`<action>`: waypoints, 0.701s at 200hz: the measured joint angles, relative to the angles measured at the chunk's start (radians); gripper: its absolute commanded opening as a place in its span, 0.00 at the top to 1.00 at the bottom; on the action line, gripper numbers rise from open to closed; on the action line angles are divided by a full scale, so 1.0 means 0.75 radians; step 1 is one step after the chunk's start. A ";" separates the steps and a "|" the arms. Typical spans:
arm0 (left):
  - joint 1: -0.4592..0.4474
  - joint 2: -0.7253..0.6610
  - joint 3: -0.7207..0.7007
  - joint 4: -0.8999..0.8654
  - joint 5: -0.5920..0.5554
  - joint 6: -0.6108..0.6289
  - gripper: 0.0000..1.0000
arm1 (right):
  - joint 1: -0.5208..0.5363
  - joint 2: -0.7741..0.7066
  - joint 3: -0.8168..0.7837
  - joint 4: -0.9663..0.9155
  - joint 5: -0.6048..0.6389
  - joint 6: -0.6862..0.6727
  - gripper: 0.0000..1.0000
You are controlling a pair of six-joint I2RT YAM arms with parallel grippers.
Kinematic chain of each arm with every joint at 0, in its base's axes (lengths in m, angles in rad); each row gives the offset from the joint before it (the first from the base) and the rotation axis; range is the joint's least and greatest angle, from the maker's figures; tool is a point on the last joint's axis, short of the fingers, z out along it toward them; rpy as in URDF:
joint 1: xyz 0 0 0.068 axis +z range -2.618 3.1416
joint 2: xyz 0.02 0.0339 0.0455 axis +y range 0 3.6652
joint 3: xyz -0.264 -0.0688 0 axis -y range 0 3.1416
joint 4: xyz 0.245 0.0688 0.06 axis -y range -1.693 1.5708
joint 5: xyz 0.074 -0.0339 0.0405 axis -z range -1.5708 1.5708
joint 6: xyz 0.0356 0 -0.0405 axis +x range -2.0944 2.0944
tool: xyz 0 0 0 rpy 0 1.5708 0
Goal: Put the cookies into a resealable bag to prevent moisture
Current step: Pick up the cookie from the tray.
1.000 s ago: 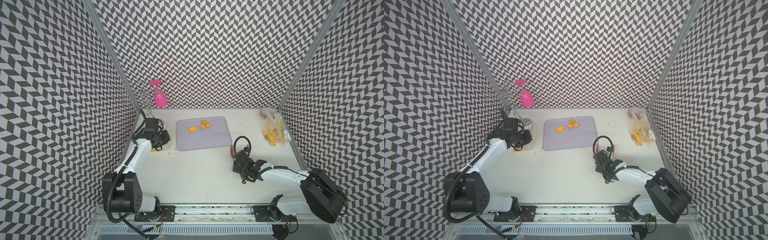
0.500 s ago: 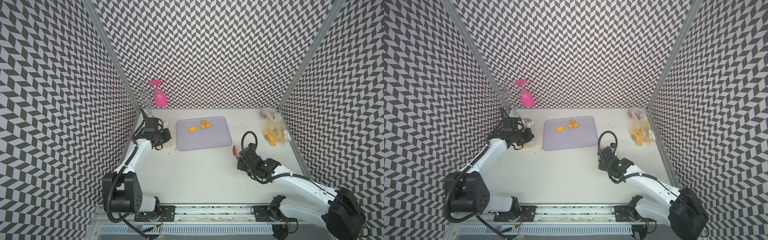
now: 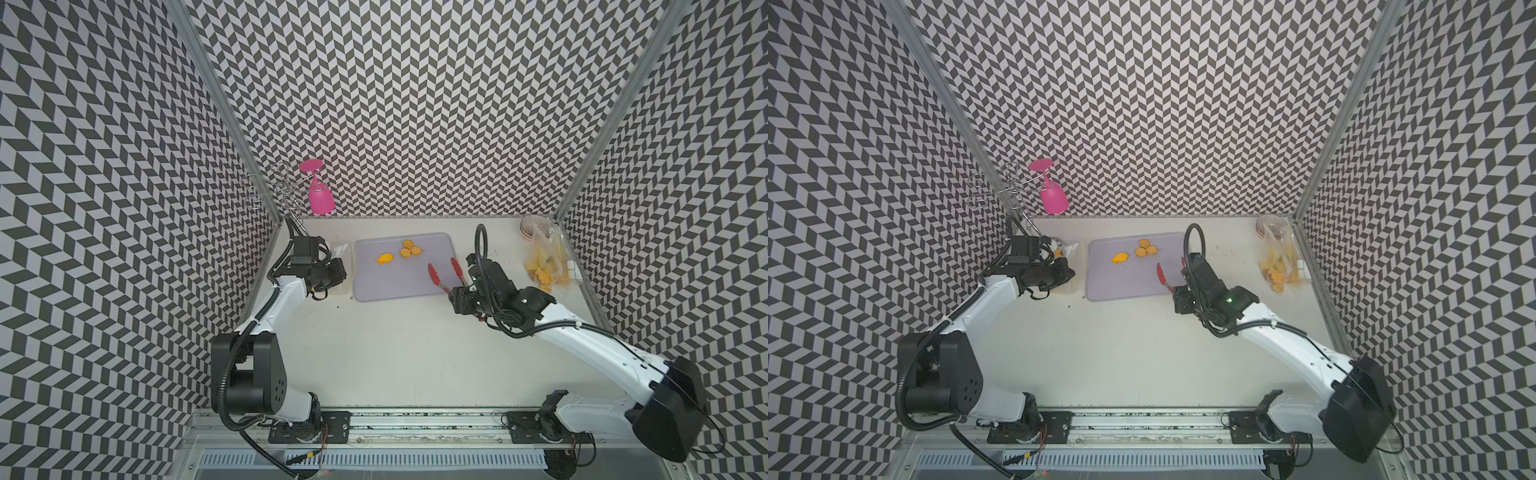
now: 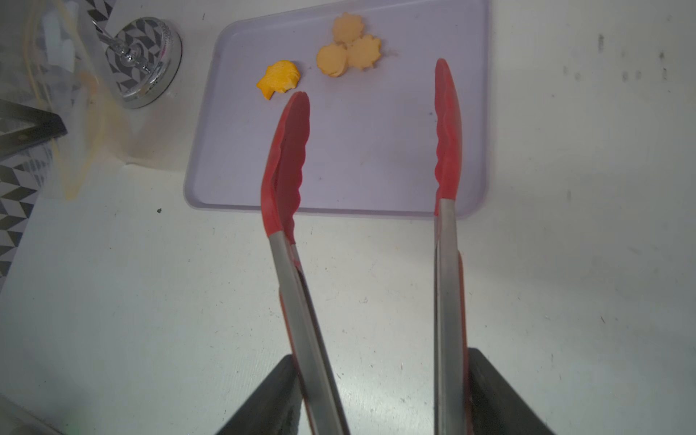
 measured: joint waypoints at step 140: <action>0.000 0.063 -0.011 0.011 0.061 0.024 1.00 | -0.150 0.809 0.652 -0.115 0.026 -0.461 0.36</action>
